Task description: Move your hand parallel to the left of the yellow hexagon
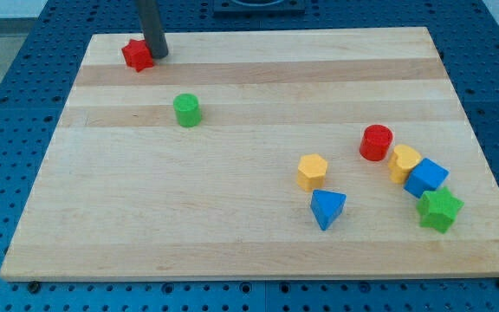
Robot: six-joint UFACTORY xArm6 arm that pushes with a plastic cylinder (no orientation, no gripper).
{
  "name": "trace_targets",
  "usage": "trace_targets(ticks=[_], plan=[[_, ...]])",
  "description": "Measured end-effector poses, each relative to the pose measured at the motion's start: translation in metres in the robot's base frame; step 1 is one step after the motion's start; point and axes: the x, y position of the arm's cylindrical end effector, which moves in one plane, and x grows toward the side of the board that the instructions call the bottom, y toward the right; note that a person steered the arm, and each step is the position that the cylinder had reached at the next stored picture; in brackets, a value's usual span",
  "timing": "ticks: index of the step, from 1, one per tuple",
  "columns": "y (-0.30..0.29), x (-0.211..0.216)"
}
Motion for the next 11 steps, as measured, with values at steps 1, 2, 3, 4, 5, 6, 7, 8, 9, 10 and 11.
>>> trace_targets(ticks=[1, 2, 3, 4, 5, 6, 7, 8, 9, 10, 11], plan=[[0.016, 0.001], [0.076, 0.01], [0.109, 0.037], [0.109, 0.037], [0.109, 0.039], [0.131, 0.087], [0.145, 0.149], [0.145, 0.152], [0.149, 0.182], [0.163, 0.243], [0.163, 0.246]])
